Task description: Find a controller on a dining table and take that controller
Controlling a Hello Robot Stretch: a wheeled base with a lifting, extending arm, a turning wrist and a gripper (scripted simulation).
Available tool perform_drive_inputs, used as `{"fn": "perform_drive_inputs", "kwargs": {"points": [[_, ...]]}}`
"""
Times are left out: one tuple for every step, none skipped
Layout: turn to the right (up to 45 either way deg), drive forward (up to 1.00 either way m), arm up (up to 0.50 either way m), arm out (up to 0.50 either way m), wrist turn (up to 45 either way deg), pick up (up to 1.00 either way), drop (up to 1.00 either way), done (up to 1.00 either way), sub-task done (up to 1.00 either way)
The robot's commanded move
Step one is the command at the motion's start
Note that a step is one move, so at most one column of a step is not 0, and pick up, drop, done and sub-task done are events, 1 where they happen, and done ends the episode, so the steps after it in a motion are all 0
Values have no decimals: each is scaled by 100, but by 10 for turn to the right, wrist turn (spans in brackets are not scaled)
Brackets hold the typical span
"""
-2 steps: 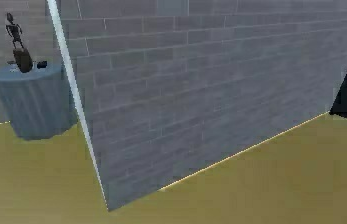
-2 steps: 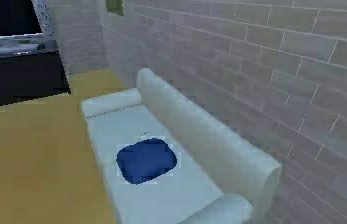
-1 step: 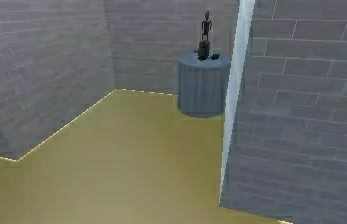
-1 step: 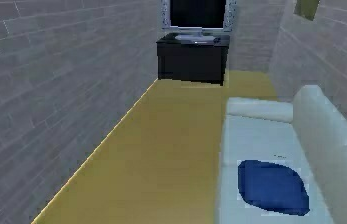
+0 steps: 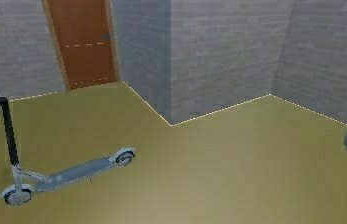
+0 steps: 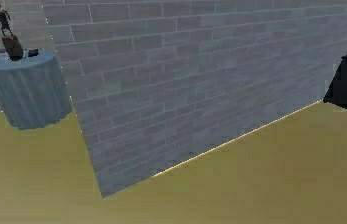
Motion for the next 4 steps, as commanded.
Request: {"fn": "perform_drive_inputs", "kwargs": {"points": [[-30,0,0,0,0,0,0,0,0],[0,10,0,0,0,0,0,0,0],[360,0,0,0,0,0,0,0,0],[0,75,0,0,0,0,0,0,0]]}}
